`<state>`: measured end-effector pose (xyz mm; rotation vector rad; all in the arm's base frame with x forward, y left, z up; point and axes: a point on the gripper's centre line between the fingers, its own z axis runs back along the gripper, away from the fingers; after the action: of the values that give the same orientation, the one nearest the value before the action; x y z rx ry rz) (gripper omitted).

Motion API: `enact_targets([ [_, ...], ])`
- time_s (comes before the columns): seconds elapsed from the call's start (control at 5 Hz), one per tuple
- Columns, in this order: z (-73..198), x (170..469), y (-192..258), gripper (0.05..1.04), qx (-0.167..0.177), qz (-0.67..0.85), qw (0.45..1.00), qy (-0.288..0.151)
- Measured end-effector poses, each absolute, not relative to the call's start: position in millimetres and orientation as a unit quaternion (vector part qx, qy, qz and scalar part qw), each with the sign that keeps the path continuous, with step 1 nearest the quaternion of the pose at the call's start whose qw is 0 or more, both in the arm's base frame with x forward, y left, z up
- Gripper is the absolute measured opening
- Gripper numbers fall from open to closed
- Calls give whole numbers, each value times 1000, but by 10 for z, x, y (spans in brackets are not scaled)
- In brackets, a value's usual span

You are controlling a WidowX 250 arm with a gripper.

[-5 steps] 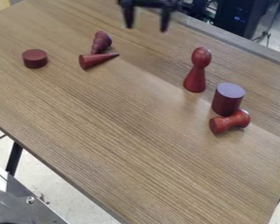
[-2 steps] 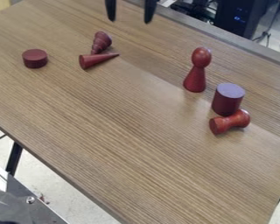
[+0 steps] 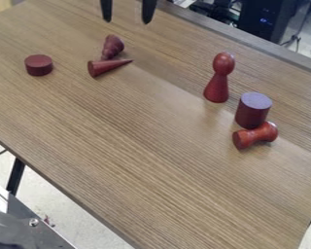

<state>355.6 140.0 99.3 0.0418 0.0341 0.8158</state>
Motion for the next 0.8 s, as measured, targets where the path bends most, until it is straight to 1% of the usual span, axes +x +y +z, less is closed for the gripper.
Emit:
enact_targets([
  [0.2, 813, 3549, 1465, 999, -1, 384, 923, 16],
  [0.4, 670, 3562, 1449, 999, -56, 353, 934, 22],
  [0.6, 497, 3534, 1477, 999, -63, 346, 935, 42],
  [0.8, 490, 3552, 1528, 999, -51, 344, 936, 42],
])
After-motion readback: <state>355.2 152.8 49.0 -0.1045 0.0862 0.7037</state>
